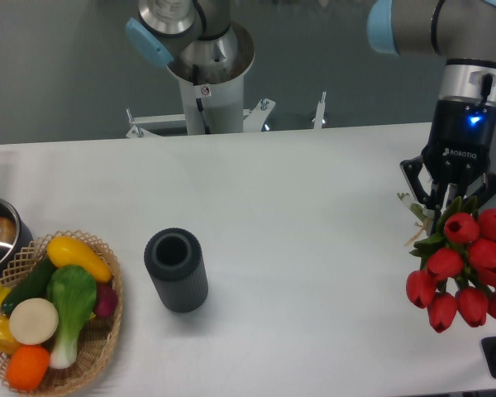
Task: Insert the flowers into the vase
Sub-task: 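Hold the red tulip bunch by the stems in the gripper, then lift the tulip bunch and carry it over the grey vase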
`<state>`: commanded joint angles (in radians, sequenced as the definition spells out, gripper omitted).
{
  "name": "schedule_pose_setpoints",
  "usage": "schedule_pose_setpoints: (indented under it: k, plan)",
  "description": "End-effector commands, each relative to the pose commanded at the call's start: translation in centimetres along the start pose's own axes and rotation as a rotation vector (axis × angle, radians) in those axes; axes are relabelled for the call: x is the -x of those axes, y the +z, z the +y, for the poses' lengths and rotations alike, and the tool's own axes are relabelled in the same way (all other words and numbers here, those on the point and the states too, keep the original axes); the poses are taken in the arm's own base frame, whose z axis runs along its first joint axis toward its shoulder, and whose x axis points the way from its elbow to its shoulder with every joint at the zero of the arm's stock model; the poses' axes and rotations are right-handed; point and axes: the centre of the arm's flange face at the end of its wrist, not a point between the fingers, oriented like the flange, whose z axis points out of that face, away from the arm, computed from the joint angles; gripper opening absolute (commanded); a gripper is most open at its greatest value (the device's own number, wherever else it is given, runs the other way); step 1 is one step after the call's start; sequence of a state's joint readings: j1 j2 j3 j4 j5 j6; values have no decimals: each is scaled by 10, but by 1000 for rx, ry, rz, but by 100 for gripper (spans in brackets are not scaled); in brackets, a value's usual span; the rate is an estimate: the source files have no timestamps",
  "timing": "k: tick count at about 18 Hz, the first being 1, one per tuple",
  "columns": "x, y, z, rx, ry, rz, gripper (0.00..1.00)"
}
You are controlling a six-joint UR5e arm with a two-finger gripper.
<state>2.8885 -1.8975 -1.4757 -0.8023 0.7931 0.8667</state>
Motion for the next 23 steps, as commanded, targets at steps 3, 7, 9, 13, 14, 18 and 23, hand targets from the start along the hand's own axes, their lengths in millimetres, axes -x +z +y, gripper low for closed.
schedule_pose_setpoints:
  k: [3,7,9,13,14,18,23]
  plan:
    - [-2,2,0,1,1,4,10]
    - [-1,2,2,-8,-3,12,10]
    - [-3,2,0,-16,0,20,10]
    - [-6,4,-4,-26,10,30,10]
    - [-7,4,-6,-35,15,37,10]
    - [-9,8,-6,-47,37,55,10]
    - [-23,19,-12,-78,68,104,10]
